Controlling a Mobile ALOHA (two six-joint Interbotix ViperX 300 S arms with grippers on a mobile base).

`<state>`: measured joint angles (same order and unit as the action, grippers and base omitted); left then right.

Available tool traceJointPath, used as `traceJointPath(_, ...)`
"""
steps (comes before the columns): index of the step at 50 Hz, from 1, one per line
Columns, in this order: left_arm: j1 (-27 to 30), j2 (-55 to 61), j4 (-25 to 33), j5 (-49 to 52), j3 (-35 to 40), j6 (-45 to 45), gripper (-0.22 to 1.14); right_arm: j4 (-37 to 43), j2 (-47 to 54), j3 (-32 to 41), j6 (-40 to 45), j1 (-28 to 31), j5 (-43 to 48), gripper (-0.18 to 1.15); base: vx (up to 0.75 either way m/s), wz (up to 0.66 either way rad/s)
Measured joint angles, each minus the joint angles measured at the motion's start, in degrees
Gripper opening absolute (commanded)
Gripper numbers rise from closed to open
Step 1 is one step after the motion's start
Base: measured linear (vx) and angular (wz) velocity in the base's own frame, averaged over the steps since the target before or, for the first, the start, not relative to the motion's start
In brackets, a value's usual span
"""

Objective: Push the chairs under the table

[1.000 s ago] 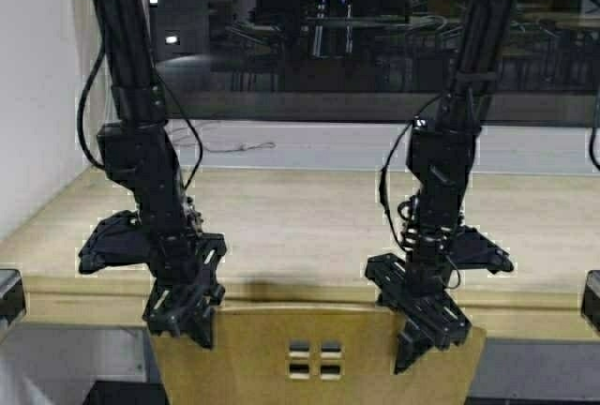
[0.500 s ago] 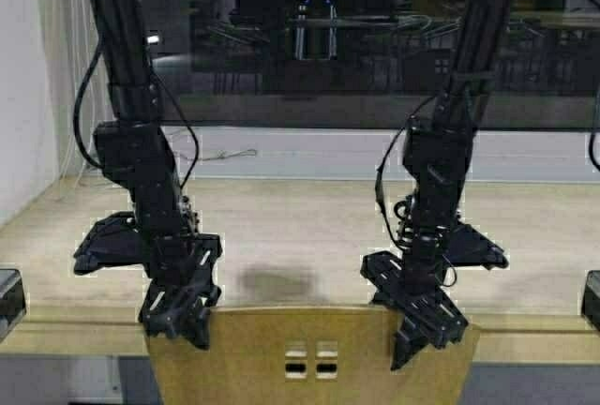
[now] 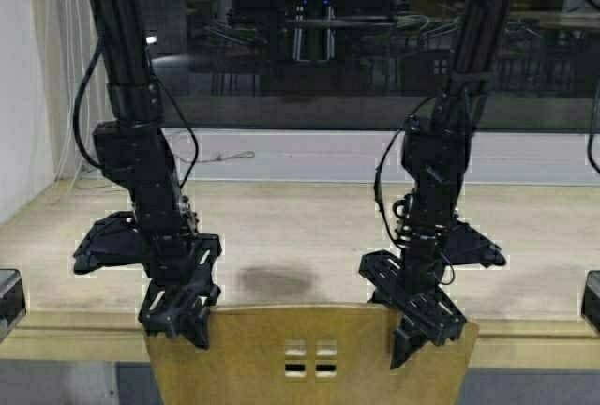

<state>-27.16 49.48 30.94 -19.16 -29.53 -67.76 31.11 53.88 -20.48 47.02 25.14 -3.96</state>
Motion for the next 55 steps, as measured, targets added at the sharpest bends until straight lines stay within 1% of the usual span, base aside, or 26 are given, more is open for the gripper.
traceJointPath(6, -0.1, 0.1, -1.0, 0.0, 0.0, 3.6, 0.70, -0.6, 0.0, 0.2, -0.1, 0.1, 0.0, 0.82, -0.01, 0.00)
traceJointPath(9, -0.2, 0.1, -1.5, 0.0, 0.1, 5.2, 0.82, -2.0, -0.1, 0.4, -2.3, 0.4, -0.1, 0.93, -0.01, -0.01)
traceJointPath(11, -0.2, 0.1, -1.6, -0.1, 0.1, 5.5, 0.89, -2.7, -0.3, 0.6, -3.2, 1.1, -0.3, 0.96, -0.01, 0.00)
traceJointPath(15, -0.1, -0.5, -1.6, 0.1, 0.2, 5.7, 0.97, -3.3, -1.1, 0.7, -3.4, 2.5, -1.5, 0.97, -0.01, 0.00)
traceJointPath(24, 0.2, -3.3, -1.7, 2.1, -0.4, 6.0, 0.97, -3.3, -4.3, 0.2, -3.0, 1.4, -4.6, 0.96, 0.00, 0.00)
traceJointPath(30, 0.3, -5.6, -1.8, 4.3, -1.6, 6.1, 0.97, -3.3, -7.5, -2.2, -3.0, 0.4, -5.2, 0.96, 0.00, 0.00)
traceJointPath(39, 0.3, -12.7, -1.8, 5.2, -6.3, 6.3, 0.97, -3.3, -16.0, -9.8, -3.0, -1.3, -5.0, 0.96, 0.00, 0.00)
traceJointPath(43, 0.6, -16.4, -1.8, 5.2, -7.0, 6.8, 0.97, -3.4, -19.2, -12.1, -3.0, -1.2, -4.9, 0.96, 0.00, 0.00)
traceJointPath(49, 0.6, -21.5, -1.8, 6.4, -8.8, 7.7, 0.97, -4.4, -24.4, -14.1, -3.0, -1.8, -5.0, 0.96, -0.01, 0.00)
traceJointPath(55, 0.5, -26.6, -1.8, 7.1, -10.5, 9.9, 0.97, -7.3, -29.8, -14.0, -3.2, -2.5, -5.2, 0.96, -0.01, 0.01)
